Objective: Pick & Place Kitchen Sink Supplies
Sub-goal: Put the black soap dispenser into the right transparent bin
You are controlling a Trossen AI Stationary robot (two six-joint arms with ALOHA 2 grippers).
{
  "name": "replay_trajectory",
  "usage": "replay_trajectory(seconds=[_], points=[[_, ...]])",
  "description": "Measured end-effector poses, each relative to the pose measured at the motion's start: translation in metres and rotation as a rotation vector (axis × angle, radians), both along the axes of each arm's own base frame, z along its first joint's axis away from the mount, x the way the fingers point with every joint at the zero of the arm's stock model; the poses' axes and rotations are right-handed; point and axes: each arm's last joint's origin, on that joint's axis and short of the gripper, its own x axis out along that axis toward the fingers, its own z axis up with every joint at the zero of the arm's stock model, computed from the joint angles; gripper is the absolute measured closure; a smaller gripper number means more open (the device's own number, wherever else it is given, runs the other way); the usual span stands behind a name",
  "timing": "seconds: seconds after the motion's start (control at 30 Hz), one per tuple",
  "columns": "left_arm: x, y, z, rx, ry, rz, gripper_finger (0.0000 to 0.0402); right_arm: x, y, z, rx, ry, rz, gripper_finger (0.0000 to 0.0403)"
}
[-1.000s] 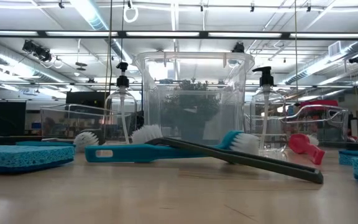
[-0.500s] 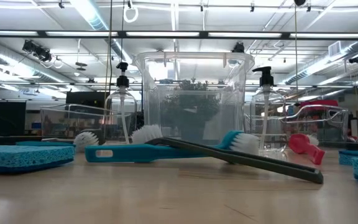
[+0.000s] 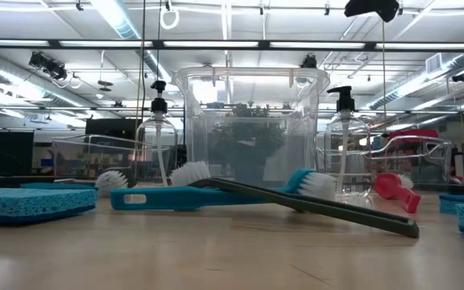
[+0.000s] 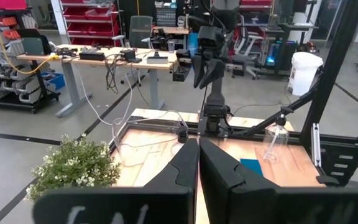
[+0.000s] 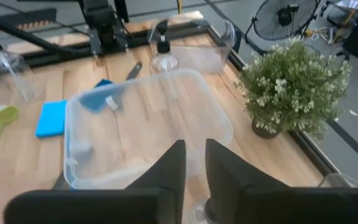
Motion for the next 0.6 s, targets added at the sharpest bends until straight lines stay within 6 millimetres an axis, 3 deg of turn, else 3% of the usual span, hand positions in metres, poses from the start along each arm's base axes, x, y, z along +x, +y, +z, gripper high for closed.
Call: replay_trajectory(seconds=[0.6], points=[[0.000,0.000,-0.001,0.000,0.006,0.000,0.0385,0.017,0.000,-0.023,0.041,0.200,-0.043,0.0199]])
